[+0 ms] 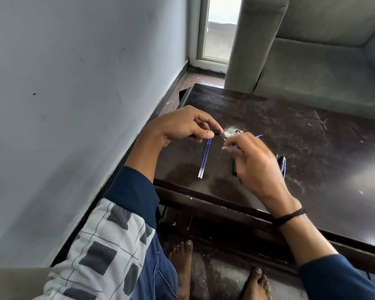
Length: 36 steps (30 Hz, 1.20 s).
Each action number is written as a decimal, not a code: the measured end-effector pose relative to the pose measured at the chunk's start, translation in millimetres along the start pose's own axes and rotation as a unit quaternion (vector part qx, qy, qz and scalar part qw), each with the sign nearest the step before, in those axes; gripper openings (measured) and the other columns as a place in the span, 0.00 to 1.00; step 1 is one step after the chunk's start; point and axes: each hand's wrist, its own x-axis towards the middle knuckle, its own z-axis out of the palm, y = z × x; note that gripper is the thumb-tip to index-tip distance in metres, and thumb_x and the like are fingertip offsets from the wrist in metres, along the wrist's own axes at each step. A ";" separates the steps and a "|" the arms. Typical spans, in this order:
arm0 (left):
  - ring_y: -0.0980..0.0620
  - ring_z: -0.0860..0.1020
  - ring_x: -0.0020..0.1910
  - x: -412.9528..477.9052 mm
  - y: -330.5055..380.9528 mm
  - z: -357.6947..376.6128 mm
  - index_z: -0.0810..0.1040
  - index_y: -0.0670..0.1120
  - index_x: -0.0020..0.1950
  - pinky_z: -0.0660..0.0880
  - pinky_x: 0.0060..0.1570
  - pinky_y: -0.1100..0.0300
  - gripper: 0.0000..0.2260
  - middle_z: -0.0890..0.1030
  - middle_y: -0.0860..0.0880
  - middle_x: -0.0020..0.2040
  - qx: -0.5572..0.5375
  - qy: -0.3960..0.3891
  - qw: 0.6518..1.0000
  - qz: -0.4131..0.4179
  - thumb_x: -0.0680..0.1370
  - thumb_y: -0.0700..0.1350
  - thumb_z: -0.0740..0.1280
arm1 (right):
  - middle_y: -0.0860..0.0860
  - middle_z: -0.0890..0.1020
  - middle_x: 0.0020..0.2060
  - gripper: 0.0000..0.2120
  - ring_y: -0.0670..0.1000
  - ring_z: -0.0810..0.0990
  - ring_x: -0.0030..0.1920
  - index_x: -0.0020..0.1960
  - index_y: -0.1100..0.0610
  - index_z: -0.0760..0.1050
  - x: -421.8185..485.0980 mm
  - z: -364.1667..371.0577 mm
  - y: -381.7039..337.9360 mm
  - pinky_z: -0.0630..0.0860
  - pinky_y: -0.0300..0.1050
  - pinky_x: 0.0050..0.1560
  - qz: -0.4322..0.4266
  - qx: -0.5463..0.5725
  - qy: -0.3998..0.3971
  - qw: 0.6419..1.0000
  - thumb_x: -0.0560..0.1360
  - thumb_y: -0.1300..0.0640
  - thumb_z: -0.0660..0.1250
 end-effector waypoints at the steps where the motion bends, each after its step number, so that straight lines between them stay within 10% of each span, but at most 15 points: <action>1: 0.60 0.79 0.37 -0.6 2.4 2.1 0.86 0.47 0.57 0.77 0.43 0.69 0.10 0.82 0.43 0.47 0.000 -0.018 1.000 0.004 0.77 0.37 0.72 | 0.47 0.80 0.47 0.04 0.50 0.78 0.48 0.53 0.57 0.79 1.9 -3.5 1.6 0.75 0.43 0.50 0.022 0.013 0.030 0.999 0.79 0.64 0.70; 16: 0.55 0.78 0.39 7.6 4.4 14.2 0.86 0.50 0.56 0.79 0.50 0.59 0.11 0.82 0.44 0.46 -0.001 -0.055 0.998 0.009 0.76 0.39 0.74 | 0.43 0.81 0.42 0.03 0.42 0.80 0.41 0.48 0.54 0.80 4.4 -3.8 -1.8 0.72 0.28 0.43 0.137 0.055 0.072 0.986 0.78 0.60 0.73; 22: 0.55 0.77 0.36 9.8 5.0 19.1 0.86 0.49 0.54 0.76 0.43 0.61 0.09 0.82 0.47 0.41 0.006 -0.048 0.999 -0.002 0.75 0.41 0.75 | 0.45 0.83 0.41 0.04 0.45 0.82 0.41 0.47 0.54 0.79 0.9 -1.5 -1.2 0.80 0.45 0.45 0.164 0.049 0.071 0.983 0.76 0.58 0.74; 36: 0.53 0.75 0.36 12.7 5.2 25.4 0.87 0.46 0.52 0.73 0.40 0.60 0.07 0.81 0.45 0.41 0.004 -0.038 0.999 -0.022 0.74 0.41 0.76 | 0.46 0.83 0.39 0.05 0.47 0.81 0.40 0.47 0.56 0.78 -0.4 -0.7 -2.2 0.80 0.48 0.43 0.134 0.027 0.069 0.988 0.76 0.60 0.74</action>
